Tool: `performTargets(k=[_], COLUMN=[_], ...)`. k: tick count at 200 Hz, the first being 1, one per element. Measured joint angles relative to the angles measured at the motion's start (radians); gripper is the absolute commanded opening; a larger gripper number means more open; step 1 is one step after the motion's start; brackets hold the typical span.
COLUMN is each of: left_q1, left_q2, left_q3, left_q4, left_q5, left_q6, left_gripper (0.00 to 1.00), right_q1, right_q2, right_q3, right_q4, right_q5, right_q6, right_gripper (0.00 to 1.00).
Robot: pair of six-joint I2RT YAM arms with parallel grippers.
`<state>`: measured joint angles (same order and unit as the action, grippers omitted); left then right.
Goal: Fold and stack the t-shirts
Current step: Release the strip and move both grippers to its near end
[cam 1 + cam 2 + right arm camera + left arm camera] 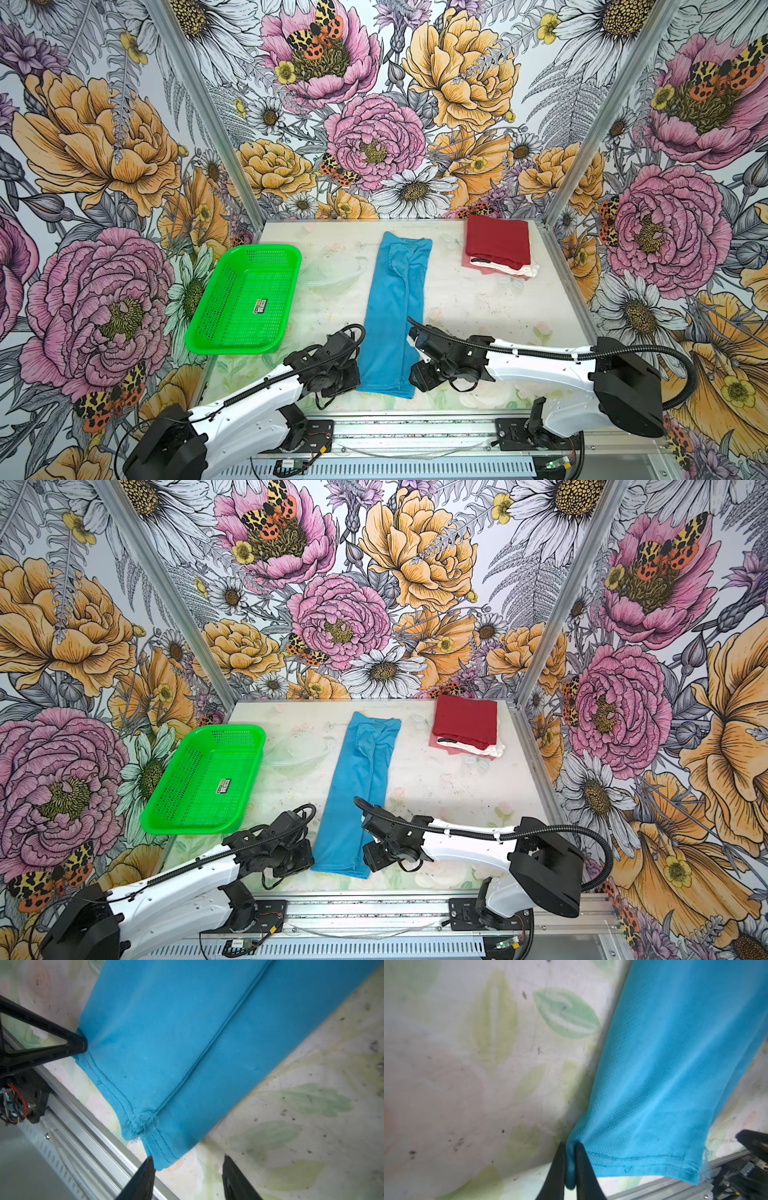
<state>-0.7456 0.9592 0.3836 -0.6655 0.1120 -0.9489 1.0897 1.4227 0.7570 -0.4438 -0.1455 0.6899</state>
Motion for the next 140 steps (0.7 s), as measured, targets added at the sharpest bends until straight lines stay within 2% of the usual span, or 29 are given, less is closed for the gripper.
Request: performTargets(k=[8,15,33,67,91,103,126,140], left_q1=[-0.01,-0.016,-0.027,-0.027,-0.027,-0.027,-0.027,-0.027], left_q2=[0.009,0.012,0.004,-0.01,-0.005,0.0,0.021,0.027], left_q3=[0.01,0.019,0.03,0.021,0.019,0.02,0.021,0.02], left_q4=[0.007,0.013,0.019,-0.004,-0.015,-0.015,-0.011,-0.011], left_q5=[-0.006,-0.009,-0.014,-0.039,-0.05,-0.051,-0.06,-0.064], left_q6=[0.006,0.004,0.003,0.0,0.005,0.005,0.016,0.014], left_gripper=[0.68,0.76,0.77,0.5,0.49,0.41,0.21,0.1], right_q1=[0.016,0.029,0.057,0.09,0.099,0.101,0.101,0.101], right_q2=[0.003,0.009,0.025,0.047,0.066,0.075,0.091,0.097], right_q3=[0.0,-0.001,-0.01,-0.048,-0.056,-0.056,-0.055,-0.056], right_q4=[0.01,0.019,0.045,0.081,0.103,0.119,0.142,0.142], right_q5=[0.001,0.003,0.003,0.004,0.011,0.012,0.018,0.019], right_q6=[0.011,0.022,0.051,0.097,0.116,0.123,0.14,0.147], right_gripper=[0.53,0.52,0.5,0.44,0.42,0.36,0.14,0.09])
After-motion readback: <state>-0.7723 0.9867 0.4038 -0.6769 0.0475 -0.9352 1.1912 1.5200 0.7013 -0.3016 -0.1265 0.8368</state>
